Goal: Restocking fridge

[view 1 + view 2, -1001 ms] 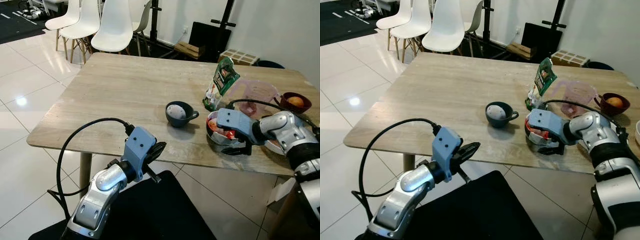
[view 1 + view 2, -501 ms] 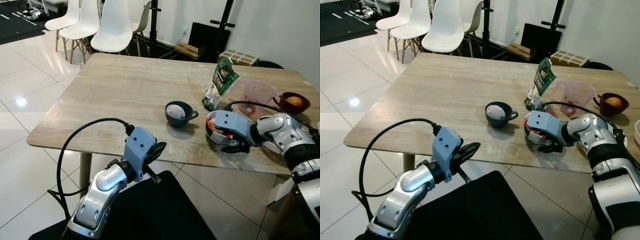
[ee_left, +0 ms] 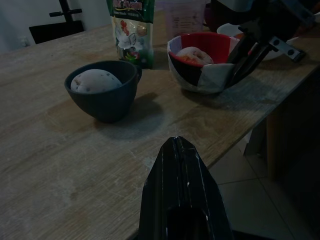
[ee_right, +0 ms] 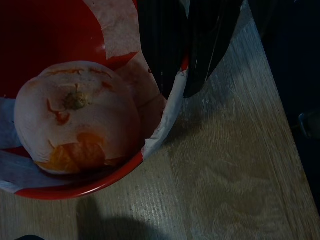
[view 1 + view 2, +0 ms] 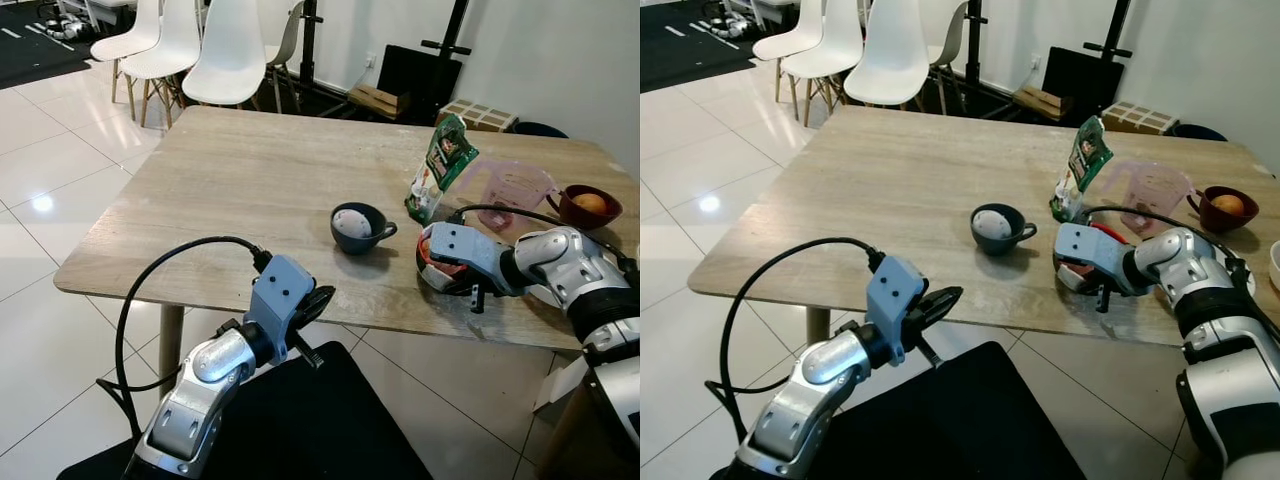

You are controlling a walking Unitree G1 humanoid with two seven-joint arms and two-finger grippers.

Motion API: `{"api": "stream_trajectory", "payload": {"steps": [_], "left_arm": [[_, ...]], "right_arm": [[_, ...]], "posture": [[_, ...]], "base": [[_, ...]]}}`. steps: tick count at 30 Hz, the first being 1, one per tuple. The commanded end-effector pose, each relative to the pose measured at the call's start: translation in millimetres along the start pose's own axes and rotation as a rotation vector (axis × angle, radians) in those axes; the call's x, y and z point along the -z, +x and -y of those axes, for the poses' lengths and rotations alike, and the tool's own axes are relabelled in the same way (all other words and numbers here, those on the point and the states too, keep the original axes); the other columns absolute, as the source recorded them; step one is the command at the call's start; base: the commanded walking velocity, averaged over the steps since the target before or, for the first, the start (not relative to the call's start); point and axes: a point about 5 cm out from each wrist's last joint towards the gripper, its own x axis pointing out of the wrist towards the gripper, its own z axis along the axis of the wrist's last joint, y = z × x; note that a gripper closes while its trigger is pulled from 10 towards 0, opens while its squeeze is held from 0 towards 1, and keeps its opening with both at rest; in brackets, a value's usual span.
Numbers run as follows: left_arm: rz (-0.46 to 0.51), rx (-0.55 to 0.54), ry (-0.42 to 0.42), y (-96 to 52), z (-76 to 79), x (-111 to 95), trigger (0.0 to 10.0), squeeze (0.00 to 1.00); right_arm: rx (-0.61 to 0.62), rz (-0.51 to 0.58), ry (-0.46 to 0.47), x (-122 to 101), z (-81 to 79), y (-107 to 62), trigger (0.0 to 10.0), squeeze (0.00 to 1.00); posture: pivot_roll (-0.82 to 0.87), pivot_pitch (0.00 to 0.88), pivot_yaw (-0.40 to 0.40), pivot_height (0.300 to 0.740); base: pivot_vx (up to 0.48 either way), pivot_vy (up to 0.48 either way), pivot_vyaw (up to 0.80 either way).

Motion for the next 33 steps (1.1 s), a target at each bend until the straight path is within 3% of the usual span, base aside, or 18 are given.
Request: {"api": "stream_trajectory", "payload": {"steps": [1,8,15,20,24,27,33], "left_arm": [[-0.006,0.019,0.023,-1.1,1.9,-2,10.0,0.00],[-0.005,0.021,0.022,-1.0,1.9,-2,10.0,0.00],[-0.008,0.023,0.023,-1.7,2.6,-1,10.0,0.00],[-0.015,0.024,0.022,-2.5,4.3,1,10.0,0.00],[-0.021,0.026,0.023,-3.0,5.5,3,10.0,0.00],[-0.024,0.027,0.023,-3.6,6.3,4,10.0,0.00],[-0.045,0.042,0.026,-5.6,9.2,9,10.0,0.00]], "right_arm": [[-0.020,0.001,0.016,2,-2.6,2.4,0.0,0.00],[-0.037,0.032,0.007,-3,-1.9,0.2,0.0,0.00],[-0.134,0.206,-0.058,-22,-4.9,-9.6,0.0,0.00],[-0.192,0.429,-0.095,-48,0.1,-46.7,0.0,0.00],[-0.234,0.505,-0.119,-54,-4.5,-65.1,0.0,0.00],[-0.279,0.503,-0.135,-50,-13.2,-73.2,0.0,0.00],[-0.351,0.370,-0.151,-19,-39.4,-82.9,0.0,0.00]], "posture": [[-0.05,0.053,-0.058,0.700],[-0.05,0.052,-0.057,0.700],[-0.05,0.055,-0.056,0.700],[-0.05,0.056,-0.058,0.700],[-0.06,0.057,-0.060,0.700],[-0.06,0.060,-0.060,0.700],[-0.07,0.062,-0.050,0.700]], "base": [[0.000,0.000,0.00],[0.000,0.000,0.00],[0.000,0.000,0.00],[0.000,0.000,0.00],[0.000,0.000,0.00],[0.000,0.000,0.00],[0.000,0.000,0.00]]}}
